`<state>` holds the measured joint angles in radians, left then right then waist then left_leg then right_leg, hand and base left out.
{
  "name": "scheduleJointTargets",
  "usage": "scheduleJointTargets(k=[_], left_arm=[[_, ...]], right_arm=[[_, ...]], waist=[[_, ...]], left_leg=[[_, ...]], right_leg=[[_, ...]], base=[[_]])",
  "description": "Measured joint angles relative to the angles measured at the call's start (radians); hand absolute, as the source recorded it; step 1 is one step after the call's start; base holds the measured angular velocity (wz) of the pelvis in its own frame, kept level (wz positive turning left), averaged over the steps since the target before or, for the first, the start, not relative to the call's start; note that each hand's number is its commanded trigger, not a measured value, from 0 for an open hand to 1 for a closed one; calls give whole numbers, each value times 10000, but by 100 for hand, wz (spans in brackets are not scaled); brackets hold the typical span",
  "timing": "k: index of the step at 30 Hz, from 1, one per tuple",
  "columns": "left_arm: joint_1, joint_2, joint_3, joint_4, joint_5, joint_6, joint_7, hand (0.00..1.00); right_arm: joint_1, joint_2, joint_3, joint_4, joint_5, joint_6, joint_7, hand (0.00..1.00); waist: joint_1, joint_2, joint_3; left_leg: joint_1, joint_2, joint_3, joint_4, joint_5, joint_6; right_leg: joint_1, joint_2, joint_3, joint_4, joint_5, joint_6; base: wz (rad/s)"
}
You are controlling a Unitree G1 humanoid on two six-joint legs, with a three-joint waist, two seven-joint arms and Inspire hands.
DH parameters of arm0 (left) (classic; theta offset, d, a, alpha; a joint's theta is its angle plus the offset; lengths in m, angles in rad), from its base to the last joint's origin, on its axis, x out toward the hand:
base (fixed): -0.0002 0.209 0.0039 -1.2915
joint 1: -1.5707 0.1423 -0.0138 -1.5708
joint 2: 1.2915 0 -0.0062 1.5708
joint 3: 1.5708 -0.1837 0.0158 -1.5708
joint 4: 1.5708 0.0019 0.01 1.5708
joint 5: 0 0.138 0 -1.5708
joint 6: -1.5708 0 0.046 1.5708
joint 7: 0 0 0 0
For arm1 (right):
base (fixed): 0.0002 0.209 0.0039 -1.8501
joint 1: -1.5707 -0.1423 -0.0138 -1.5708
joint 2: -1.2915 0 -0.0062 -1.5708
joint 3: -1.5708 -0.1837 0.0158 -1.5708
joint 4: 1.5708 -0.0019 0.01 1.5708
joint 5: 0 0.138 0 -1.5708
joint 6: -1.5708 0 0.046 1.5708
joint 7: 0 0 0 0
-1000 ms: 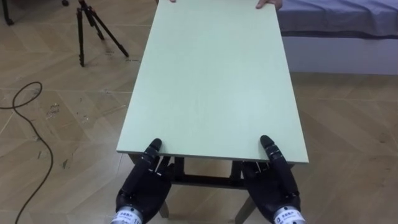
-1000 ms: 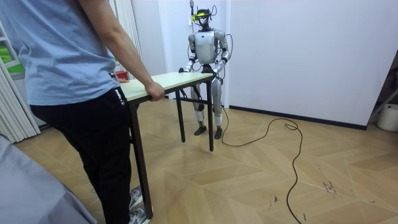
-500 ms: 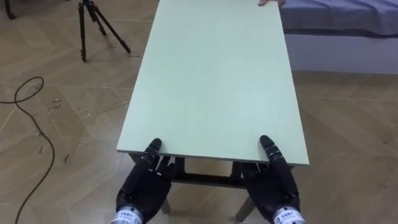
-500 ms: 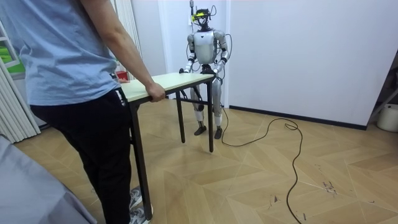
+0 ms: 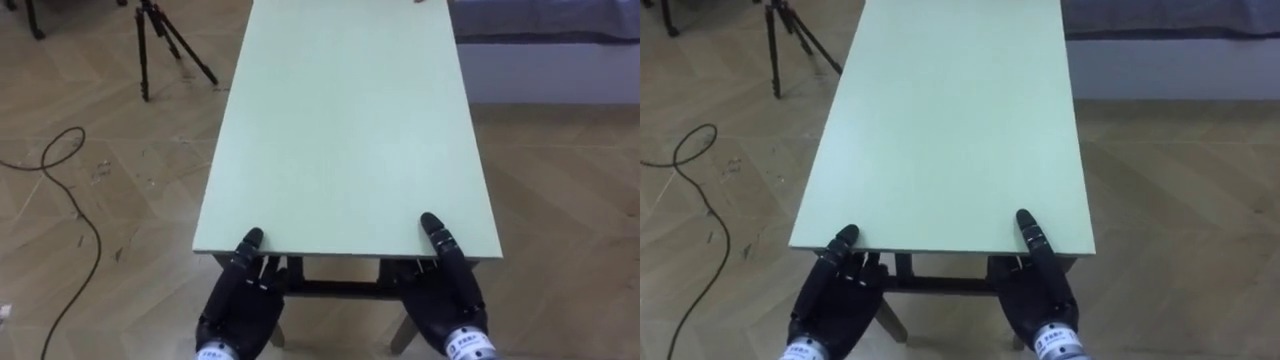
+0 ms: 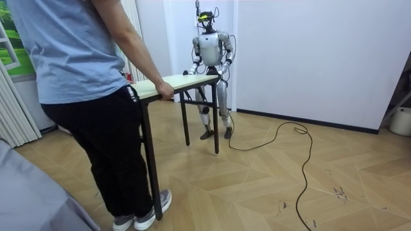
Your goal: Move table with human
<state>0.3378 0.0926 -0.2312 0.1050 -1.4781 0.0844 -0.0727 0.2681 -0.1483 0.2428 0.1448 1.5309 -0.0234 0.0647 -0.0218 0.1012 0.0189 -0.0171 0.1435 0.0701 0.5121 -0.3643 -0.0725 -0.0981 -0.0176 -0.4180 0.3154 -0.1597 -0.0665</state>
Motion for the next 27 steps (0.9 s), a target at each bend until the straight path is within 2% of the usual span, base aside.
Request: scheduleJointTargets(k=[1, 2, 3, 4, 5, 6, 7, 8, 10, 11, 12, 16, 17, 19, 20, 21, 22, 23, 24, 25, 27], left_arm=[[-78, 14, 0, 1, 41, -21, 1, 100], [-308, 70, -13, 3, 187, -58, 68, 100], [-601, 171, -100, 19, 188, -194, 214, 100], [-751, 190, -177, 33, 163, -340, 376, 100], [-778, 181, -220, 34, 164, -431, 443, 100], [-795, 148, -304, 34, 168, -549, 602, 100], [-795, 119, -343, 45, 138, -575, 706, 100], [-796, 115, -366, 81, 93, -576, 713, 100], [-790, 121, -424, 222, 44, -570, 720, 100], [-772, 131, -425, 227, 49, -569, 720, 100], [-718, 172, -424, 229, 48, -569, 720, 100], [-683, 183, -414, 239, -17, -521, 777, 100], [-661, 178, -415, 239, -21, -479, 798, 100], [-716, 158, -384, 239, -7, -440, 823, 100], [-765, 144, -386, 245, 36, -425, 886, 100], [-848, 115, -471, 284, 82, -365, 1095, 100], [-843, 119, -473, 323, 205, -250, 1179, 100], [-821, 138, -469, 327, 271, -195, 1210, 100], [-770, 165, -466, 328, 331, -148, 1217, 100], [-695, 86, -443, 326, 430, -139, 1216, 100], [-668, 65, -345, 303, 477, -139, 1191, 100]], right_arm=[[-38, 3, -32, 2, -14, 17, -2, 100], [-92, 28, -134, 2, -14, 17, -2, 100], [-153, 174, -230, -12, -16, 18, -2, 100], [-182, 281, -276, -22, -32, 18, -2, 100], [-201, 283, -276, -22, -40, 24, -2, 100], [-249, 281, -288, 28, -66, 13, -2, 100], [-264, 272, -312, 50, -112, -4, -2, 100], [-259, 271, -319, 54, -131, -17, -2, 100], [-222, 275, -362, 102, -316, -44, -2, 100], [-216, 279, -380, 102, -408, -32, -2, 100], [-209, 290, -403, 101, -563, 25, -2, 100], [-182, 407, -627, 99, -733, 270, -1, 100], [-153, 410, -694, 99, -741, 362, -1, 100], [-212, 466, -815, 94, -780, 475, -6, 100], [-184, 506, -858, 95, -793, 473, -6, 100], [8, 629, -950, 94, -819, 428, -6, 100], [251, 741, -987, 88, -818, 320, -6, 100], [374, 761, -984, 77, -805, 311, -6, 100], [507, 762, -946, 75, -705, 318, -6, 100], [578, 746, -856, 73, -577, 271, -4, 100], [579, 693, -646, 54, -445, 122, -1, 100]], waist=[[-41, -22, 29], [-30, -65, 84], [-72, -154, 118], [-66, -180, 115], [-68, -177, 113], [-41, -165, 119], [-28, -167, 118], [-35, -180, 116], [21, -253, 153], [40, -271, 165], [36, -307, 164], [6, -413, 133], [21, -478, 105], [13, -533, 55], [-44, -557, 61], [-226, -614, 44], [-354, -749, 3], [-352, -843, -36], [-284, -945, -26], [-189, -948, -9], [6, -961, -7]], left_leg=[[71, -3, 66, -329, -92, 26], [113, -56, 113, -893, -199, 172], [29, -216, 85, -1112, -129, 420], [-156, -388, 78, -1188, -1, 618], [-233, -492, 87, -1200, 52, 686], [-271, -704, 114, -1320, 193, 829], [-242, -905, 117, -1485, 338, 965], [-224, -1003, 116, -1553, 400, 1016], [-88, -1319, 167, -1692, 591, 1218], [-106, -1385, 215, -1690, 613, 1254], [-176, -1484, 318, -1684, 664, 1337], [-466, -1751, 416, -1518, 801, 1571], [-481, -1808, 600, -1489, 854, 1666], [-749, -1863, 882, -1494, 1005, 1939], [-779, -1846, 1099, -1471, 1023, 1983], [-698, -1827, 1464, -1487, 1043, 2085], [-511, -1869, 1595, -1561, 1060, 2134], [-433, -1894, 1711, -1579, 1067, 2145], [-428, -1939, 1843, -1486, 1063, 2156], [-507, -1940, 1952, -1374, 1059, 2166], [-825, -1944, 2162, -1182, 1074, 2184]], right_leg=[[-104, -32, -4, 89, 1, 2], [-270, -82, 8, 175, 52, 83], [-468, -189, 205, 203, 183, 186], [-678, -285, 606, 184, 382, 306], [-769, -350, 691, 180, 450, 354], [-907, -453, 798, 176, 597, 431], [-1019, -623, 939, 242, 718, 502], [-1070, -718, 972, 322, 742, 532], [-1246, -1035, 1206, 569, 849, 661], [-1319, -1082, 1256, 636, 871, 671], [-1399, -1210, 1337, 629, 941, 708], [-1681, -1368, 1681, 620, 1390, 882], [-1751, -1411, 1861, 650, 1562, 979], [-2090, -1529, 2408, 994, 1923, 1334], [-2222, -1639, 2491, 1524, 1790, 1393], [-2397, -1941, 2567, 3378, 1234, 1442], [-2400, -2157, 2822, 5308, 867, 1480], [-2334, -2239, 2901, 6111, 724, 1466], [-2075, -2298, 3079, 7302, 523, 1494], [-1714, -2297, 3170, 7767, 427, 1514], [-1015, -2296, 3342, 7397, 324, 1611]], base=[[33], [39], [35], [22], [-5], [-14], [-15], [-10], [-15], [-19], [-13], [-7], [-20], [-2], [53], [77], [74], [41], [-4], [-18], [-31]])
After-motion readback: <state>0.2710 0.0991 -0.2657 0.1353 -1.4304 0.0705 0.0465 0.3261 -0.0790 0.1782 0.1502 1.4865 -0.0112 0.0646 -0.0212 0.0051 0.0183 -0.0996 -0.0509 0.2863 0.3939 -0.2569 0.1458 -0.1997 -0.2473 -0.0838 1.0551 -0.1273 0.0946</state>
